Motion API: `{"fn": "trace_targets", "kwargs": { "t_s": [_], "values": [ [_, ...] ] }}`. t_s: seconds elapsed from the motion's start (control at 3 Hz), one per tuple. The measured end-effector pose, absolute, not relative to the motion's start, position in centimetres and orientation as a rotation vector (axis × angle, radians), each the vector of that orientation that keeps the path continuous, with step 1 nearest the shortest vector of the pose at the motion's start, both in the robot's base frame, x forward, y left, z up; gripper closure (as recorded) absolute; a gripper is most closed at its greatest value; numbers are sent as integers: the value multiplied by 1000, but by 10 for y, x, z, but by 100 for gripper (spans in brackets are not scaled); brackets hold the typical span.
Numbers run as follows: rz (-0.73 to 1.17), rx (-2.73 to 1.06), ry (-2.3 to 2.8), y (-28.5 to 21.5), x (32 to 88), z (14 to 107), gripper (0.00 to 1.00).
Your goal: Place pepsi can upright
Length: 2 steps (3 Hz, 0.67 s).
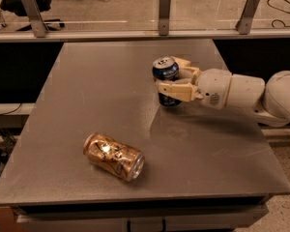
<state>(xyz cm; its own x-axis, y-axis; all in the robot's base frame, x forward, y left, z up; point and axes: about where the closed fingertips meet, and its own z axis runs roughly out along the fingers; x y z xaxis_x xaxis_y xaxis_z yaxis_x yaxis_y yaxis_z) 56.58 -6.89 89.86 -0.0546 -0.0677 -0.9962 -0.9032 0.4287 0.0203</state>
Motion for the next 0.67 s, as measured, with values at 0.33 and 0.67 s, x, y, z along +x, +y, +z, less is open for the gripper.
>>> {"fn": "trace_targets", "kwargs": {
  "t_s": [0.33,0.67],
  "values": [
    [890,-893,1453,-73,565,898,83],
    [897,-898,1463,-77,560,894,60]
  ]
}}
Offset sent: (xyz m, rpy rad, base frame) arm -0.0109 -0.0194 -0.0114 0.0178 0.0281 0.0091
